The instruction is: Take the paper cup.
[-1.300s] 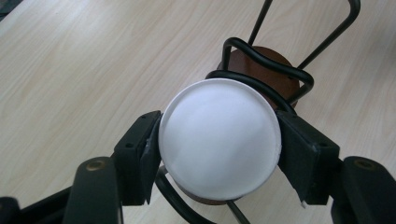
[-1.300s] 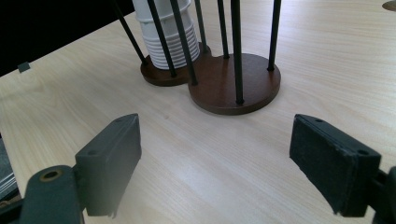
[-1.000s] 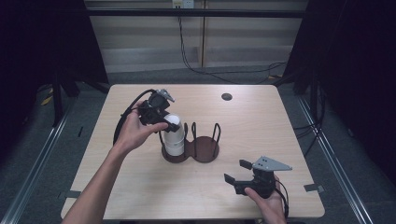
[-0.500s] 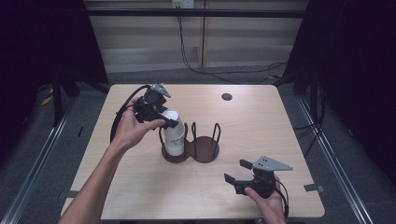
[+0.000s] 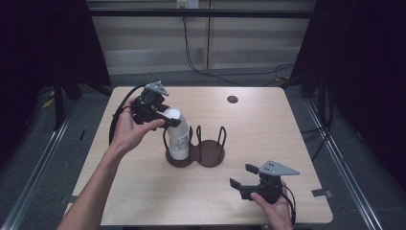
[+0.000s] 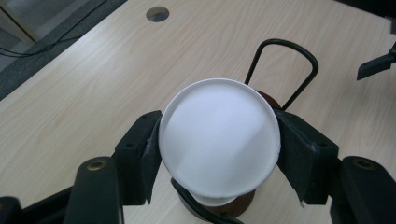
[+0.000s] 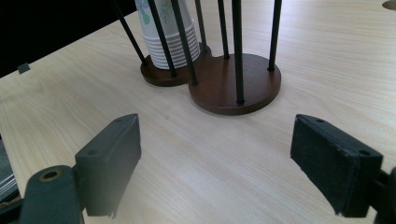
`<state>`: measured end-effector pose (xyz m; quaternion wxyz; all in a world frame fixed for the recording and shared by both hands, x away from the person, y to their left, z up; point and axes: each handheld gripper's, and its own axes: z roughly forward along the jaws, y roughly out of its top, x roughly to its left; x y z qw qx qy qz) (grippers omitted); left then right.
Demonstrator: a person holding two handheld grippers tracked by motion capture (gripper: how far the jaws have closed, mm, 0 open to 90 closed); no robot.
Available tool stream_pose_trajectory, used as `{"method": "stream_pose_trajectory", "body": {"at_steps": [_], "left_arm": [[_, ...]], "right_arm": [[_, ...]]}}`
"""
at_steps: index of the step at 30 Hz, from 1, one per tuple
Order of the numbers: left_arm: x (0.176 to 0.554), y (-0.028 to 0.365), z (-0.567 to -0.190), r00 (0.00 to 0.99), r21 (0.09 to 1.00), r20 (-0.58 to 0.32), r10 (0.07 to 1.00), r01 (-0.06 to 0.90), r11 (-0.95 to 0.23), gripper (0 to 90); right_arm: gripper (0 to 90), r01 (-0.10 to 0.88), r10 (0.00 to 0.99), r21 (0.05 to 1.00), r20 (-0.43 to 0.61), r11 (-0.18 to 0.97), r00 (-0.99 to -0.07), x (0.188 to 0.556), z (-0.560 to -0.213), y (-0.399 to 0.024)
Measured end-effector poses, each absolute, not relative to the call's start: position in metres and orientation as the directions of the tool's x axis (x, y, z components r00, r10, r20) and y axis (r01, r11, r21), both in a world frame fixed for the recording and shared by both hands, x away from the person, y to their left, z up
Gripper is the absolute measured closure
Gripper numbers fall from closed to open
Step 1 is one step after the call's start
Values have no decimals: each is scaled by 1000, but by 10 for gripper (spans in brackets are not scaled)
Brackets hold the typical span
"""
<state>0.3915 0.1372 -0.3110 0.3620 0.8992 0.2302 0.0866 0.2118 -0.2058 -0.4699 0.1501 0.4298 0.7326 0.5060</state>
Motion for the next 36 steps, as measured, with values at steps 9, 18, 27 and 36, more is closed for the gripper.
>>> {"method": "stream_pose_trajectory", "body": {"at_steps": [9, 18, 27, 36], "left_arm": [[390, 146, -304, 878, 746, -22, 477, 333, -577, 362], [384, 153, -303, 874, 779, -40, 484, 331, -533, 363], [378, 158, -303, 882, 809, -60, 468, 318, -494, 363], [366, 163, -301, 886, 843, -49, 461, 284, -457, 365]], "right_arm": [[160, 471, 783, 874, 210, 118, -586, 211, -470, -206], [159, 472, 782, 874, 213, 116, -586, 212, -470, -206], [142, 449, 763, 884, 199, 131, -615, 211, -469, -203], [139, 445, 760, 886, 201, 128, -618, 210, -468, -203]]}}
